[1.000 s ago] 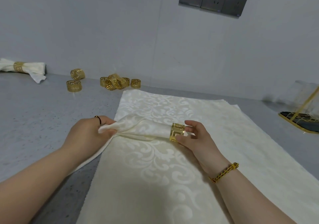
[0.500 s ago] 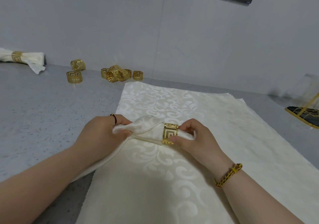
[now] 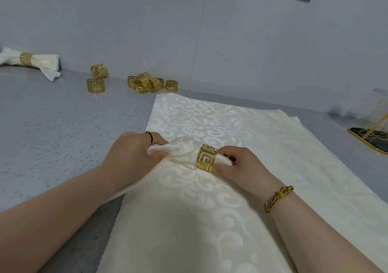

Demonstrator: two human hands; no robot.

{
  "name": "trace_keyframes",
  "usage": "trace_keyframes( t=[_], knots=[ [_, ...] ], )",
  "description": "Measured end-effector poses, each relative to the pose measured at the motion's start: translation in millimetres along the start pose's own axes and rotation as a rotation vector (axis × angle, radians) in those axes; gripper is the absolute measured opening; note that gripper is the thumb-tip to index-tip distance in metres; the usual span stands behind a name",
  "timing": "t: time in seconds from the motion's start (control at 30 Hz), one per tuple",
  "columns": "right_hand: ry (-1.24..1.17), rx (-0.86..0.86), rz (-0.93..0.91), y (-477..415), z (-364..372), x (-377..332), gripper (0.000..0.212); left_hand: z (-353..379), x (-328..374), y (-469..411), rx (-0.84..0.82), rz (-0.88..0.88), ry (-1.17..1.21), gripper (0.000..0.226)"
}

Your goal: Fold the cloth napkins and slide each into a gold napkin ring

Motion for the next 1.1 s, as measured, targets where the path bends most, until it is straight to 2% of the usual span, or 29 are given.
trace_keyframes(
  t=[0.07, 0.1, 0.17, 0.2, 0.27, 0.33, 0.4, 0.63, 0.73, 0.8, 0.9, 0.97, 1.1],
  knots=[
    [0.004, 0.016, 0.015, -1.0, 4.9, -4.6, 0.021, -0.6, 0.0, -0.3, 0.014, -0.002, 0.049, 0.015],
    [0.006, 0.031, 0.024, -1.8, 6.1, -6.4, 0.018, -1.4, 0.8, 1.6, 0.036, -0.004, 0.044, 0.007],
    [0.041, 0.087, 0.040, -4.8, 8.2, -9.1, 0.017, -2.1, 0.4, 2.7, 0.063, 0.035, 0.024, 0.028],
    [0.061, 0.118, 0.044, -6.5, 9.6, -9.3, 0.020, -2.5, 1.4, 4.2, 0.069, 0.037, 0.024, 0.027],
    [0.030, 0.194, 0.050, -10.6, 11.3, -8.8, 0.028, -5.6, 4.4, 6.5, 0.044, 0.025, 0.019, 0.009],
    [-0.060, 0.263, 0.040, -13.2, 11.7, -9.6, 0.029, -5.4, 4.2, 6.2, 0.024, 0.041, 0.019, 0.010],
    [-0.127, 0.269, 0.017, -13.8, 13.6, -10.9, 0.021, -5.9, 5.1, 6.2, 0.012, 0.058, 0.006, 0.010],
    [-0.156, 0.223, -0.019, -13.4, 18.6, -6.8, 0.017, -2.1, -3.0, 1.1, 0.028, 0.126, 0.016, 0.055],
    [-0.071, 0.290, -0.039, -15.3, 23.4, -6.9, 0.043, -3.9, 1.3, 1.8, 0.030, 0.145, -0.053, 0.064],
    [-0.063, 0.293, -0.061, -15.8, 24.7, -7.2, 0.047, -5.5, 8.4, 3.4, 0.034, 0.163, -0.110, 0.052],
    [-0.085, 0.263, -0.090, -13.1, 25.3, -7.5, 0.027, -5.2, 6.1, 5.1, -0.019, 0.109, -0.100, 0.018],
    [-0.082, 0.246, -0.086, -13.2, 24.8, -7.0, 0.014, -5.2, 2.1, 4.4, -0.069, 0.099, -0.080, 0.024],
    [-0.012, 0.233, -0.102, -14.4, 25.7, -4.1, 0.013, -9.4, 14.4, 4.8, -0.101, 0.079, -0.214, 0.048]
  ],
)
Point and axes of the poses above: each hand's wrist, its own y-axis away from the middle knuckle, its own z-axis out of the palm, x = y × z, the point moved 1 cm from there along -y, towards the middle knuckle, and after that the axes turned 2 degrees about -x, right-handed, at the moved point
